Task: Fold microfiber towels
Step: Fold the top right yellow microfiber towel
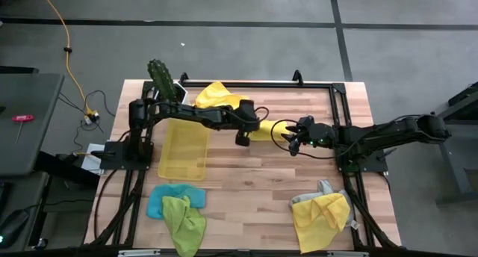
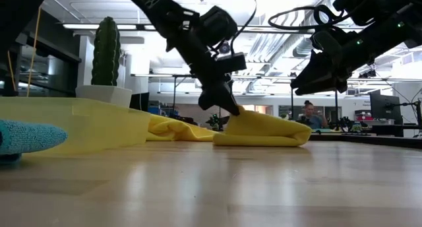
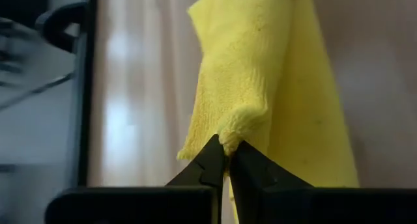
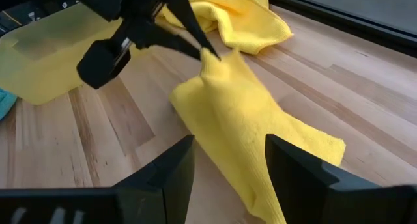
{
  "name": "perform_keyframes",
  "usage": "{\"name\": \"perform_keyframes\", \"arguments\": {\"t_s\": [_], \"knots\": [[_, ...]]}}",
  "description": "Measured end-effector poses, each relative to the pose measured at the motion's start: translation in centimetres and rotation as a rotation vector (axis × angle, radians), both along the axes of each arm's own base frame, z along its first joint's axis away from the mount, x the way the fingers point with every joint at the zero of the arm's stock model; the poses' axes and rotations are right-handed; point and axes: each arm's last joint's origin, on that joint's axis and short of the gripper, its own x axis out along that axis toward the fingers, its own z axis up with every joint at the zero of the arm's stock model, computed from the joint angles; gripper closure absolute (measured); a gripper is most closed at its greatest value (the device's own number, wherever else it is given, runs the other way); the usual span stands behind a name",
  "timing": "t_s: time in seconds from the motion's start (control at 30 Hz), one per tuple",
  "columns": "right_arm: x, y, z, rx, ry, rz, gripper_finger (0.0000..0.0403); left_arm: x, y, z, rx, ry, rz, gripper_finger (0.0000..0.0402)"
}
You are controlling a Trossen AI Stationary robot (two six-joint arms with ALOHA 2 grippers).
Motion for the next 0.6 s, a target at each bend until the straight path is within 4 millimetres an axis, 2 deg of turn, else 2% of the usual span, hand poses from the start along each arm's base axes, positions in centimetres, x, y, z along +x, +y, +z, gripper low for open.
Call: {"name": "perform_keyframes", "arguments": {"t_s": [0.37,0.6], "knots": [[0.0,0.0,0.0,0.0,0.0,0.0,0.0224,1.1,-1.5,1.4,0.351,0.101,0.025,0.0399],[0.0,0.0,0.0,0.001,-0.001,0.0,0.0224,1.0,-2.1,1.4,0.416,0.153,0.058,0.04]]}}
